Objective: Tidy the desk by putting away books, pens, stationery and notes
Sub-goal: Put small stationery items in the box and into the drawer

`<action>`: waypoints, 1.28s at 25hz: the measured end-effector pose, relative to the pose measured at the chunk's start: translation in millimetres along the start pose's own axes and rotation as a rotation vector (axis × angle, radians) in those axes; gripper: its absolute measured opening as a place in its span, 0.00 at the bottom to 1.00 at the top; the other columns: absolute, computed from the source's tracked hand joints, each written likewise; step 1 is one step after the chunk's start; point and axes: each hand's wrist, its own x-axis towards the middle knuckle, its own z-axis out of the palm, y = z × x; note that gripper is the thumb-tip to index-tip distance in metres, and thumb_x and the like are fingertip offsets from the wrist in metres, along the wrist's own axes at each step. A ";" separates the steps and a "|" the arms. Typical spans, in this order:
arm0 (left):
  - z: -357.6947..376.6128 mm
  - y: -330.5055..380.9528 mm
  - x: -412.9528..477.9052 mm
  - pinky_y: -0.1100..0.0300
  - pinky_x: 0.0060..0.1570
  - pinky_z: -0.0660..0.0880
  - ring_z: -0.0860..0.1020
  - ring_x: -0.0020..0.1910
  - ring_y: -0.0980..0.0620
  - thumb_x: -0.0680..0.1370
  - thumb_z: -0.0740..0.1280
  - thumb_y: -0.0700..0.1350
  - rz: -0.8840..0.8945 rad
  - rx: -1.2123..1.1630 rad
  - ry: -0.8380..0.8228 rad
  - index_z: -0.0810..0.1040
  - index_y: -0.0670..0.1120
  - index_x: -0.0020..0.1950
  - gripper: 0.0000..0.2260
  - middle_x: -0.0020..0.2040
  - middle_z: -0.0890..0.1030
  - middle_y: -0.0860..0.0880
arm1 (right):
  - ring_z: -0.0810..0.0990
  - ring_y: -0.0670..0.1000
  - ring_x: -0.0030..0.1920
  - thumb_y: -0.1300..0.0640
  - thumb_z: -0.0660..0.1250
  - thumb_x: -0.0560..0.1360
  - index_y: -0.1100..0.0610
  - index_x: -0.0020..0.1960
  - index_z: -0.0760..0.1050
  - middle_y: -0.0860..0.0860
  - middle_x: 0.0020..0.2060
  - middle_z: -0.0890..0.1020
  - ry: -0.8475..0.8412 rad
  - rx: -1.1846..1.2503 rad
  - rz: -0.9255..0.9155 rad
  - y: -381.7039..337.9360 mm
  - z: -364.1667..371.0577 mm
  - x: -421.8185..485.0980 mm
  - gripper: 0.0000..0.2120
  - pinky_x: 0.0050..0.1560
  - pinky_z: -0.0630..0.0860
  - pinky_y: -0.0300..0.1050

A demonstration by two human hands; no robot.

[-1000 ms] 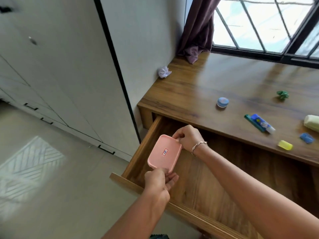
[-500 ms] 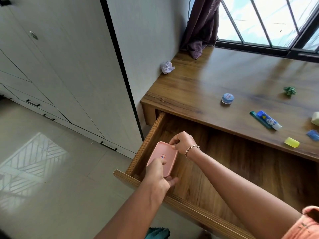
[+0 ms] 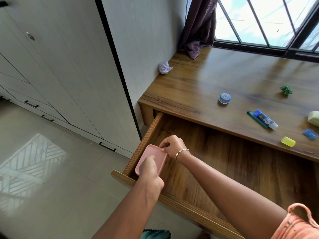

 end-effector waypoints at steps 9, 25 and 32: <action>22.8 -26.5 -19.6 0.48 0.72 0.61 0.53 0.76 0.44 0.78 0.64 0.49 0.667 0.549 -0.118 0.50 0.48 0.77 0.32 0.77 0.53 0.44 | 0.78 0.52 0.50 0.58 0.64 0.74 0.56 0.54 0.79 0.52 0.48 0.80 0.146 -0.085 -0.164 19.8 -34.1 -25.8 0.10 0.52 0.74 0.44; 124.4 -46.1 -9.4 0.56 0.72 0.35 0.34 0.75 0.49 0.80 0.56 0.53 1.418 1.516 -0.158 0.36 0.47 0.76 0.34 0.77 0.36 0.46 | 0.80 0.55 0.50 0.64 0.68 0.71 0.60 0.52 0.80 0.54 0.50 0.81 0.587 -0.122 -0.074 136.9 -187.7 -34.5 0.10 0.53 0.73 0.44; 138.7 -46.9 -3.5 0.56 0.71 0.33 0.30 0.70 0.54 0.80 0.55 0.54 1.444 1.564 -0.160 0.36 0.47 0.76 0.34 0.76 0.35 0.46 | 0.78 0.57 0.54 0.60 0.68 0.73 0.59 0.57 0.78 0.55 0.53 0.80 0.536 -0.213 -0.093 125.8 -221.8 11.2 0.13 0.55 0.72 0.46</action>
